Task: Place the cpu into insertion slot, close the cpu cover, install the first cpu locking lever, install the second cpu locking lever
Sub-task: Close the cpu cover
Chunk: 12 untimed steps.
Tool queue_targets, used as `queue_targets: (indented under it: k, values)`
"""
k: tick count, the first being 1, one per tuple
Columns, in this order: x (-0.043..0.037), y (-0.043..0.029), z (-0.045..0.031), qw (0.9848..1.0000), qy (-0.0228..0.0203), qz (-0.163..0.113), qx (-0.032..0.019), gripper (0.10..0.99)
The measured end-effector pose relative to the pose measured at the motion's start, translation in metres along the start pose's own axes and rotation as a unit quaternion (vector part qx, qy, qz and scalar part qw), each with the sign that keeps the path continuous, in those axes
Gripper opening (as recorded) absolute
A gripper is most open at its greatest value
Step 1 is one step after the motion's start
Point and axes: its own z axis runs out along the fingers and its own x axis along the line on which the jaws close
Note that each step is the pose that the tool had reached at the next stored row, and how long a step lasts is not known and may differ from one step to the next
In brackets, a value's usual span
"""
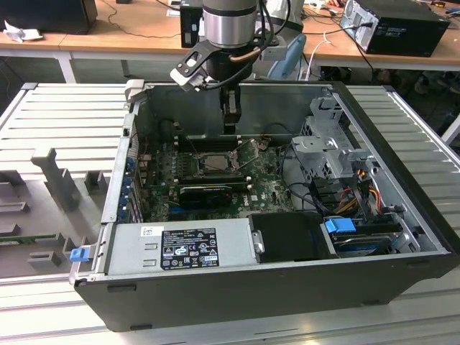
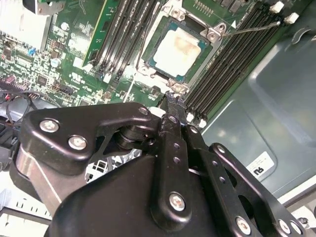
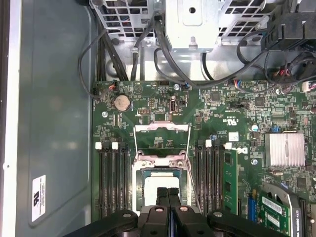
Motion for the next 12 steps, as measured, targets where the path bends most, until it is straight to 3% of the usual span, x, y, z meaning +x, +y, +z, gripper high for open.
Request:
queue_targets:
  k: [6, 12]
  values:
    - [0.0001, 0.0067, 0.0005, 1.0000, 0.0000, 0.000, 0.0000, 0.106]
    - [0.0004, 0.0211, 0.0015, 1.0000, 0.0000, 0.000, 0.0000, 0.106]
